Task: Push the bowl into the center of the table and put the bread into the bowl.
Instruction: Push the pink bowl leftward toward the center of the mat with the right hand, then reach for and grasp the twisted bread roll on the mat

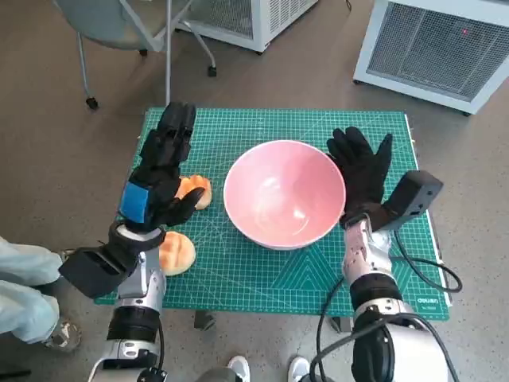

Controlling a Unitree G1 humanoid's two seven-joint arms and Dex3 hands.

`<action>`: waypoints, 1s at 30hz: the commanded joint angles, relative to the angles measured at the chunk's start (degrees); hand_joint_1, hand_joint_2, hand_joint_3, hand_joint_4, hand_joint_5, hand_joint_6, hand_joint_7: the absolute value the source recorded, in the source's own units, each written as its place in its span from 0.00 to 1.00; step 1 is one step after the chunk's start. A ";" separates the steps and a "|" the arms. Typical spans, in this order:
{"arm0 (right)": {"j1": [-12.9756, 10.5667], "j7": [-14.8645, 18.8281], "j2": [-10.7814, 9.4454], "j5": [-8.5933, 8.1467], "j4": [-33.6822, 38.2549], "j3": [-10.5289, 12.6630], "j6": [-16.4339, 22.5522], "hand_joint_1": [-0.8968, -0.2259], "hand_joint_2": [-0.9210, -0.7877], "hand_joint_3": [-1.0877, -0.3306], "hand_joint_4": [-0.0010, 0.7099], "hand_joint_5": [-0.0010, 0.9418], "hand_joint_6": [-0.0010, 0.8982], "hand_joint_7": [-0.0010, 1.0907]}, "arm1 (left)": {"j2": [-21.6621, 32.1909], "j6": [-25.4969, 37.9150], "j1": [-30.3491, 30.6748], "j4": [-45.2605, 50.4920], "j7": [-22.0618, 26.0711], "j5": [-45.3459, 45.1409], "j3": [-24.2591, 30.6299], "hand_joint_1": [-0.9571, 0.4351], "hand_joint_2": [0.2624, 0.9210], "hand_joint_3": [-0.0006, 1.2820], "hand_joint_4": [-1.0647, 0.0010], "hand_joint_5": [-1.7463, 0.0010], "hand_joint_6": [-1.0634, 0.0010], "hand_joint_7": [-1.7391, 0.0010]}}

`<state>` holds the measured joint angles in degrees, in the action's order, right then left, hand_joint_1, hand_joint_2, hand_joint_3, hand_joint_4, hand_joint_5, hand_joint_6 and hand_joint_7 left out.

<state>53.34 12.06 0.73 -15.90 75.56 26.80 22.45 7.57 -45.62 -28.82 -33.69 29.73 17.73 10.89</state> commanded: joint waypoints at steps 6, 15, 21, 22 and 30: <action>-0.15 0.14 1.53 2.67 -0.10 -2.14 1.31 0.48 0.00 0.23 0.29 0.01 0.20 0.25 | 0.02 -0.22 0.85 0.78 -1.06 -0.87 -0.65 0.30 1.00 0.28 0.98 1.00 0.86 1.00; -1.00 2.98 4.04 7.74 -2.55 -7.40 9.51 0.42 0.00 0.31 0.23 0.00 0.14 0.21 | -0.51 0.23 -0.03 0.22 -1.43 -0.74 -1.41 0.30 1.00 0.29 0.99 1.00 0.87 1.00; -2.78 5.44 5.13 9.91 -6.30 -10.61 18.02 0.31 0.00 0.36 0.19 0.00 0.12 0.20 | -1.21 0.58 -1.02 0.06 -1.94 -1.26 -2.21 0.30 1.00 0.29 0.99 1.00 0.87 1.00; -2.95 5.59 5.19 9.94 -6.56 -10.87 18.68 0.30 0.00 0.37 0.19 0.00 0.11 0.19 | -1.25 0.59 -1.09 0.02 -1.99 -1.32 -2.27 0.30 1.00 0.29 0.99 1.00 0.87 1.00; -7.79 7.82 6.55 11.31 -16.29 -15.04 28.96 0.27 0.00 0.38 0.19 0.00 0.12 0.20 | -1.75 0.94 -2.73 -0.52 -1.84 -1.58 -3.03 0.30 1.00 0.29 0.99 1.00 0.86 1.00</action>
<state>49.32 18.25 6.61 -5.28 62.65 13.29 48.89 6.11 -45.01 -29.98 -33.94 27.86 16.42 8.17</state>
